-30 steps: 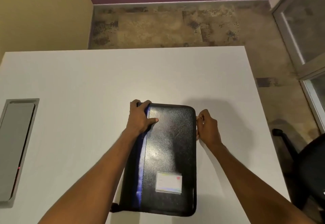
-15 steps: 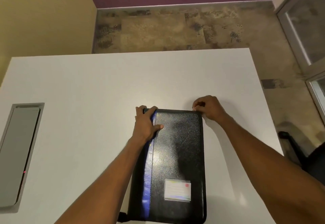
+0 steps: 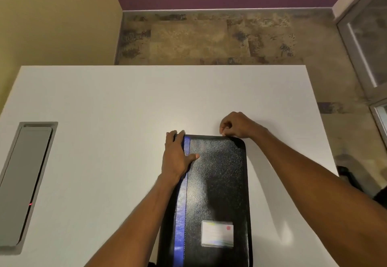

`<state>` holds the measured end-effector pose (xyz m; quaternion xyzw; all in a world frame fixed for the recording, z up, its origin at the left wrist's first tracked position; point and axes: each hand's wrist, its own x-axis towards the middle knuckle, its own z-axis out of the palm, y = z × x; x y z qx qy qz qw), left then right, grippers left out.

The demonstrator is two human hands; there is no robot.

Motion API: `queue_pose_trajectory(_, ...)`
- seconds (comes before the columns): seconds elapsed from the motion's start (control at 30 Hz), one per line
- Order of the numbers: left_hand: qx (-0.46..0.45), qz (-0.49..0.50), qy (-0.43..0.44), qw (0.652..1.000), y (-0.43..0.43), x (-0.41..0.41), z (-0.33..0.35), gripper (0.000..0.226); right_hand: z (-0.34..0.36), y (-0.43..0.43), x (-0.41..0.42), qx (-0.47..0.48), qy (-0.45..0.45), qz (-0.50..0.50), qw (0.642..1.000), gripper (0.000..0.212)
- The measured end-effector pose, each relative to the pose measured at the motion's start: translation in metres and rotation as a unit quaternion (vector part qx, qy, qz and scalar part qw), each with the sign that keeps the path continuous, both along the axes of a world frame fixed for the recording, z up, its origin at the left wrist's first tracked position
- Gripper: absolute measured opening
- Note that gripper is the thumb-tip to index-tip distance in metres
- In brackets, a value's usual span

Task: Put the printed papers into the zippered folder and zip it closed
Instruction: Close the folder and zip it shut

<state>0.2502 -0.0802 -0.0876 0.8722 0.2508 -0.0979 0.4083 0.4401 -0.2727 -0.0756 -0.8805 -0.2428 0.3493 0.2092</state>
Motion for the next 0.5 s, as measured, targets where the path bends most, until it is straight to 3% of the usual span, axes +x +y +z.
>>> queue_pose_trajectory(0.17,0.098,0.062,0.017,0.993,0.004,-0.004,0.002,0.083,0.002,0.01,-0.005,-0.079,0.001,-0.022,0.997,0.016)
queue_pose_trajectory(0.23,0.063,0.067,0.026,0.995,0.01,-0.003,0.003,0.078,0.001,0.016,-0.006,-0.108,-0.004,-0.054,0.993,0.011)
queue_pose_trajectory(0.33,0.022,0.071,0.033,0.997,0.02,0.001,0.005,0.074,-0.002,0.027,-0.008,-0.15,0.009,-0.13,0.98,0.028)
queue_pose_trajectory(0.5,0.002,0.05,0.037,0.998,0.027,0.0,0.007,0.082,-0.01,0.048,-0.009,-0.136,0.04,-0.248,0.958,0.031)
